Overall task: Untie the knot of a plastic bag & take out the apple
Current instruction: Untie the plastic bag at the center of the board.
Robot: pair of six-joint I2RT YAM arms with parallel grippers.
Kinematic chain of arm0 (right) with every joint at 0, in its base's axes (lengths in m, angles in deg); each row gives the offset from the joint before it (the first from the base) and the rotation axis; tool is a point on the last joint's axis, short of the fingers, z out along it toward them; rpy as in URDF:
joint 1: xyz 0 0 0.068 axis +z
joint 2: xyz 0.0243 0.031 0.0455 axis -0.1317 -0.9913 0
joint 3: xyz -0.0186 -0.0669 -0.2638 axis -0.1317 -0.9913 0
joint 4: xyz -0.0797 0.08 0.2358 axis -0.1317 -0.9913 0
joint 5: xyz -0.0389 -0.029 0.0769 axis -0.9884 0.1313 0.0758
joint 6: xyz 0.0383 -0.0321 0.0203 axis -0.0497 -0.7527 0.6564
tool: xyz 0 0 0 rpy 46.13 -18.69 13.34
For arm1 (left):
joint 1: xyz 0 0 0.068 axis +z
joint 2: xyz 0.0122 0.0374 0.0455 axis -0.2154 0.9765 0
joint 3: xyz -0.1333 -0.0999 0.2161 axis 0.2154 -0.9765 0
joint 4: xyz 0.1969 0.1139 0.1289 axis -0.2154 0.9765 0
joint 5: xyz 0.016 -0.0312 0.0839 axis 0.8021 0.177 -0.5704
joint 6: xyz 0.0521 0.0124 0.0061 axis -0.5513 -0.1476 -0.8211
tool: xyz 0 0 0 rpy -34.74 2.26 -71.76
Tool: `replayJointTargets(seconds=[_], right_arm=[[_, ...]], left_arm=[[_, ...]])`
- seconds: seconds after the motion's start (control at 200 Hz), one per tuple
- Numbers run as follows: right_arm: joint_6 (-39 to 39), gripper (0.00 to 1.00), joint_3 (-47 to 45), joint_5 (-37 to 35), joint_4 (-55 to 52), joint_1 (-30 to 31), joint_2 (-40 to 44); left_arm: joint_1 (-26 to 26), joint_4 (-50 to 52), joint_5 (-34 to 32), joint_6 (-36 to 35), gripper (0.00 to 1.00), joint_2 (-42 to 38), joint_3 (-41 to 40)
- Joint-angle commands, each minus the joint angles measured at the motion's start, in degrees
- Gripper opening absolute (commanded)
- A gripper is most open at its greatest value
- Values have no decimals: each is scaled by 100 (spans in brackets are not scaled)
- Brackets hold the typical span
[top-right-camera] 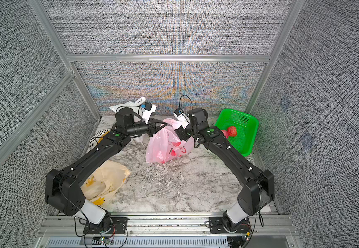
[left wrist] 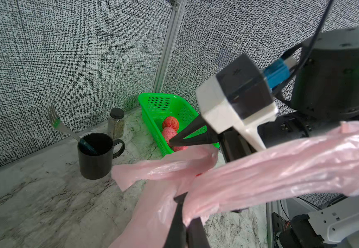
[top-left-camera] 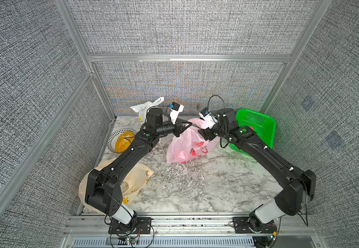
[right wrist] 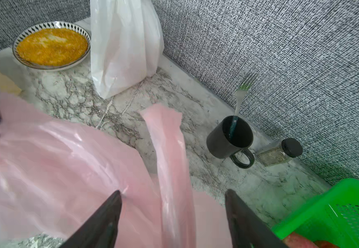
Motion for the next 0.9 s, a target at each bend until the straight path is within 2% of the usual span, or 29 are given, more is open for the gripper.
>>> replayJointTargets(seconds=[0.0, 0.255, 0.45, 0.626, 0.781, 0.896], right_arm=[[-169, 76, 2, -111, -1, 18, -39], [-393, 76, 7, 262, -271, 195, -95], [-495, 76, 126, 213, -257, 479, -350], [-345, 74, 182, 134, 90, 503, -506], [-158, 55, 42, 473, 366, 502, -496], [14, 31, -58, 710, 244, 494, -501]], left_arm=[[11, 61, 120, -88, 0, 31, 83], [21, 215, 77, -178, 0, 45, 142], [22, 463, 252, -281, 0, 157, 376], [21, 612, 566, -353, 0, 291, 537], [42, 806, 740, -485, 6, 407, 658], [85, 642, 693, -419, 11, 424, 603]])
